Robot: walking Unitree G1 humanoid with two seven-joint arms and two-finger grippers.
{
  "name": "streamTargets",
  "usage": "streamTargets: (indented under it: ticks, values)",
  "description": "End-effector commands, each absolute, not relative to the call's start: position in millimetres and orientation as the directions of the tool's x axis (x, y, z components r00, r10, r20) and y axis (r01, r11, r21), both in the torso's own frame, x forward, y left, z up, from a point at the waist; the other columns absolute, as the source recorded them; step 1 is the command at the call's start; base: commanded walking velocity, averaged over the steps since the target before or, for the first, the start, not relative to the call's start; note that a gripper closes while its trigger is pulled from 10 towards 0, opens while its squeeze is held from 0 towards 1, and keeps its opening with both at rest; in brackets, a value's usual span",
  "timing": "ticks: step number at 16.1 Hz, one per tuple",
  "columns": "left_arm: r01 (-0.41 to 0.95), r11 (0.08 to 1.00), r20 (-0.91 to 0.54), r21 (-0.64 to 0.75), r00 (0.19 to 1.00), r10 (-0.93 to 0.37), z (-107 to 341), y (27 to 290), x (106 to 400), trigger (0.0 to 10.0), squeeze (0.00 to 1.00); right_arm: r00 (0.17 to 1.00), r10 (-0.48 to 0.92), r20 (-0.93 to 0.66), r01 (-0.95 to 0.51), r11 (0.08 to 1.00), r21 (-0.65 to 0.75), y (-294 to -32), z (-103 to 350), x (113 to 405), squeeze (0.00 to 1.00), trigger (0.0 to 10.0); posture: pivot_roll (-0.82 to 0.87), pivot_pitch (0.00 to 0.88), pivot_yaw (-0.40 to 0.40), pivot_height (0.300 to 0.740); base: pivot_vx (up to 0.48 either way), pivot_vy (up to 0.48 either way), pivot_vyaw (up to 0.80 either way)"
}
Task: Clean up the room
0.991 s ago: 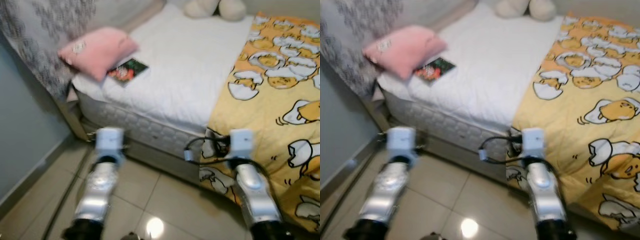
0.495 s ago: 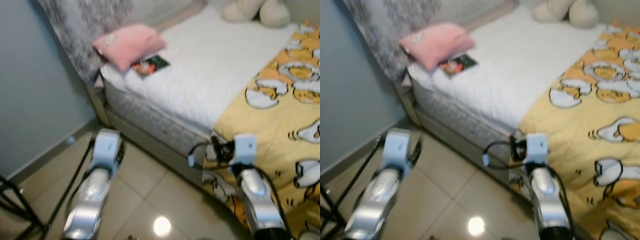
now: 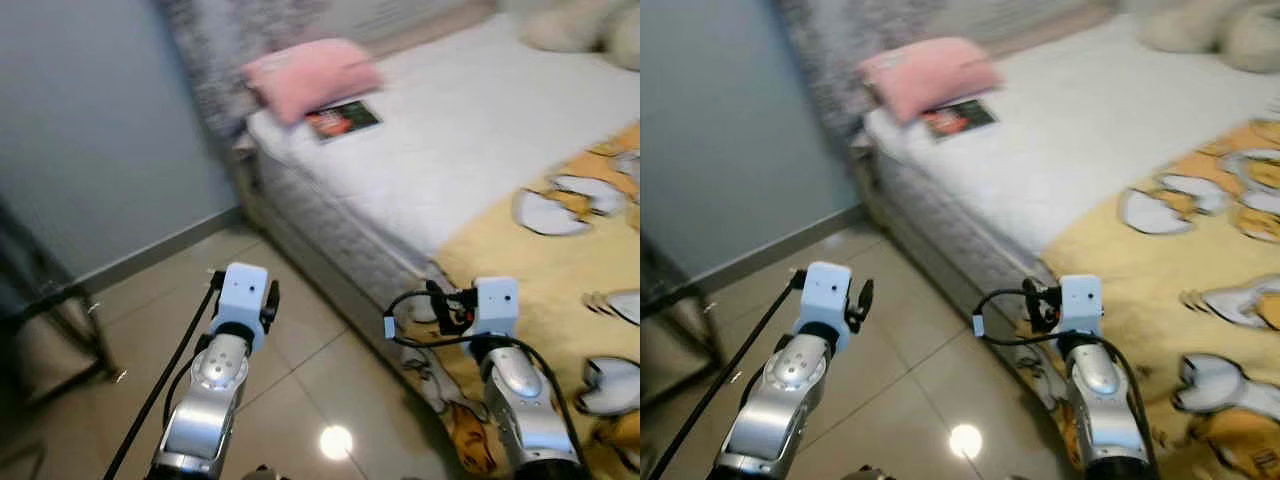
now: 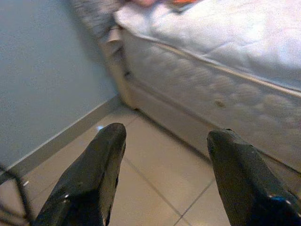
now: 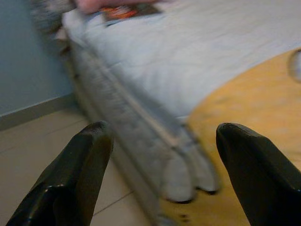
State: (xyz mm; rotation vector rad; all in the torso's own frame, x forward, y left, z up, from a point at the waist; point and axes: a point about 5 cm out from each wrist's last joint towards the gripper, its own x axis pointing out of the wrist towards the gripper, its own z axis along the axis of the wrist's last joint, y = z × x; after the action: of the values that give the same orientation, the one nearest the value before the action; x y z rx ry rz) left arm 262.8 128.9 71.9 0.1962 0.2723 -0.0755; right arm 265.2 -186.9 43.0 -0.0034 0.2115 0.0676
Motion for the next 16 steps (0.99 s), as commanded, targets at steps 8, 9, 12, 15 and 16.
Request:
streamTargets:
  ticks: [8,9,12,15,16]
  values:
    - [-0.067,0.996,-0.239,0.051,0.968,0.078,78.0,150.4,263.2,10.0,0.0,0.966,0.137,-0.219,-0.128,0.99,0.057,-172.4,48.0,273.3,0.18,10.0,-0.11,0.0,0.053,0.723,0.0,0.24,0.66]
    - [-0.056,0.997,-0.223,0.052,0.973,0.067,79.6,148.7,263.9,10.0,0.0,0.962,0.153,-0.226,-0.141,0.988,0.067,-170.4,47.4,273.8,0.2,10.0,-0.11,0.0,0.056,0.723,0.0,0.48,0.76]
    - [-0.043,0.993,-0.207,0.108,0.976,0.065,82.2,147.9,268.6,10.0,0.0,0.96,0.168,-0.225,-0.161,0.986,0.049,-169.9,47.9,275.0,0.24,10.0,-0.11,0.0,0.056,0.723,0.0,0.48,0.76]
    - [-0.008,0.992,-0.219,0.127,0.975,0.036,78.2,144.0,272.0,10.0,0.0,0.965,0.157,-0.21,-0.159,0.987,0.01,-172.5,50.9,276.7,0.21,10.0,-0.12,0.0,0.061,0.723,0.0,0.081,0.23]
    - [-0.027,0.994,-0.212,0.107,0.976,0.049,80.4,145.9,276.7,10.0,0.0,0.965,0.155,-0.211,-0.158,0.987,0.002,-172.7,50.8,277.4,0.24,10.0,-0.12,0.0,0.062,0.723,0.0,0.0,0.73]
